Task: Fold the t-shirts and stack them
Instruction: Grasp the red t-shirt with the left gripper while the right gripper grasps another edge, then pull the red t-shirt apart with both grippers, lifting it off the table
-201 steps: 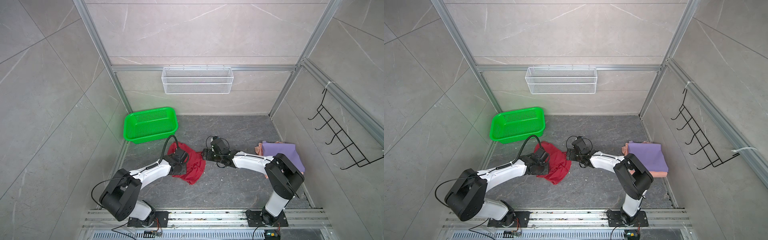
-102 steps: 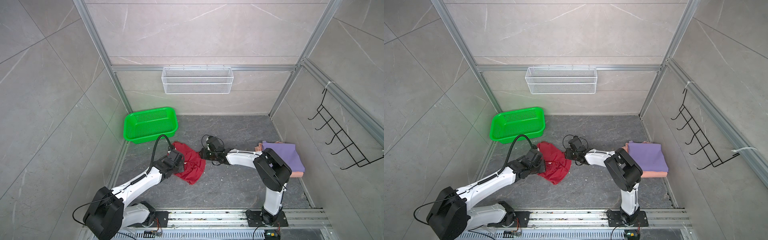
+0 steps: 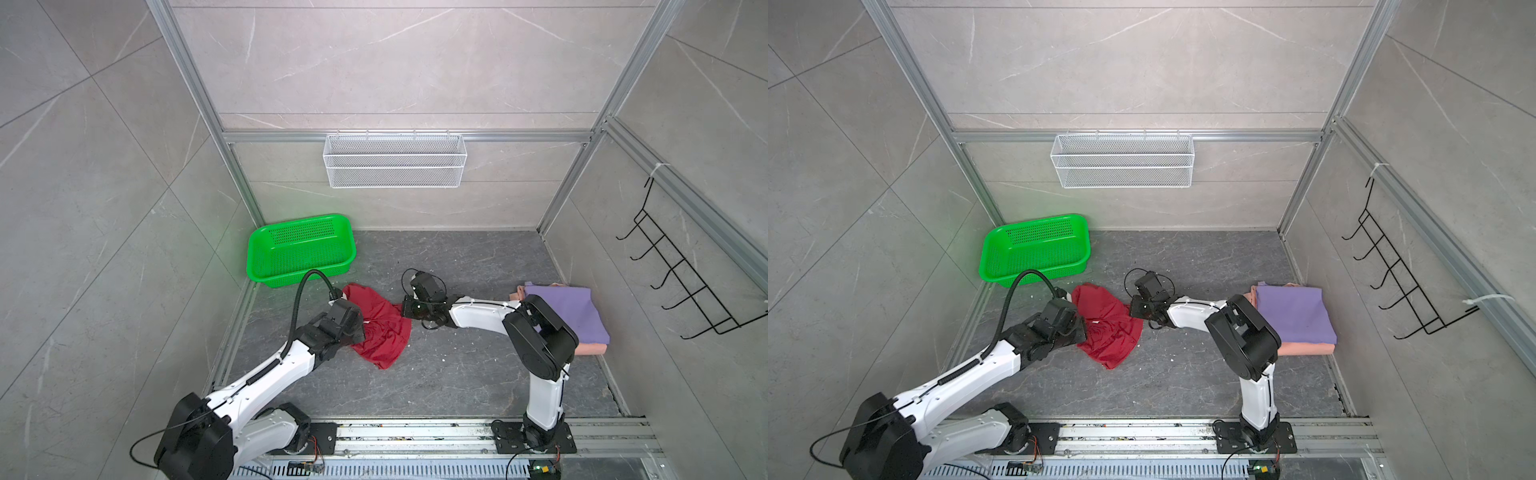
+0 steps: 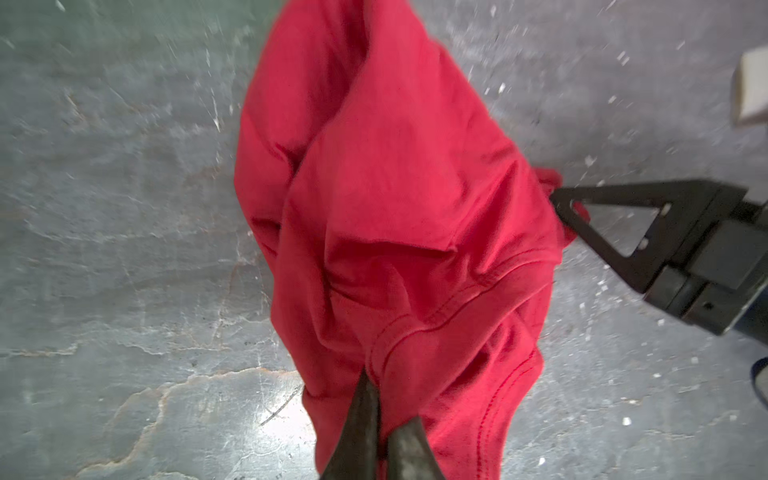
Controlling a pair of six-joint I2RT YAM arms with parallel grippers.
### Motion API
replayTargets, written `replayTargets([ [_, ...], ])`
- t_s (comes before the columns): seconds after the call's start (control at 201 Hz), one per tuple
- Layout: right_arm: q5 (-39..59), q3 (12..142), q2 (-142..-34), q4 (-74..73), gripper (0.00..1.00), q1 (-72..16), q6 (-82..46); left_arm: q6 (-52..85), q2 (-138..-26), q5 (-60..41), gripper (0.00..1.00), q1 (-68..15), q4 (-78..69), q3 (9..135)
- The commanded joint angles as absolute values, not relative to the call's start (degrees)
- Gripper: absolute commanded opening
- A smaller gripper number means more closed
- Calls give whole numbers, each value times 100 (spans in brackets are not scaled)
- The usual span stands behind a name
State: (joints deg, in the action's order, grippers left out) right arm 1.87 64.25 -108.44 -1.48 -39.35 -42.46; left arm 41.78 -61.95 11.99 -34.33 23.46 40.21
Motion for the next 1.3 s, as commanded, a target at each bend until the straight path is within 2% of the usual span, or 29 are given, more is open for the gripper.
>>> replayTargets([
  [0.0, -527, 6270, -9765, 188, 0, -3732, -3990, 3995, -5621, 1309, 0, -3226, 2564, 4497],
  [0.134, -999, 5950, -8541, 647, 0, -3387, -3716, 3876, -4899, 1134, 0, -2847, 2725, 4764],
  [0.224, -1178, 5836, -7829, 1085, 0, -3147, -3495, 3876, -4556, 1422, 0, -2710, 2931, 4890],
  [0.353, -1642, 5880, -7092, 1931, 0, -2961, -3147, 3867, -4455, 2050, 0, -2689, 3510, 5103],
  [0.453, -1798, 5831, -6698, 2262, 0, -2936, -3059, 3874, -4588, 1998, 0, -2685, 3595, 5036],
  [0.682, -1970, 5377, -6771, 2316, 0, -2897, -3296, 4427, -5371, 1828, 3, -2605, 3277, 4228],
  [0.831, -1820, 5467, -7262, 1947, 0, -2883, -3343, 4359, -5927, 1919, 3, -2562, 3202, 4251],
  [0.911, -1852, 5631, -7413, 1938, 0, -2883, -3288, 4251, -5975, 1938, 0, -2534, 3211, 4346],
  [1.1, -2142, 6075, -6868, 2563, 0, -2883, -2869, 3526, -5132, 1262, 0, -2527, 3188, 4737],
  [1.299, -2223, 6493, -5422, 3177, 0, -2883, -2347, 2824, -3952, 311, 0, -2527, 3399, 5367],
])
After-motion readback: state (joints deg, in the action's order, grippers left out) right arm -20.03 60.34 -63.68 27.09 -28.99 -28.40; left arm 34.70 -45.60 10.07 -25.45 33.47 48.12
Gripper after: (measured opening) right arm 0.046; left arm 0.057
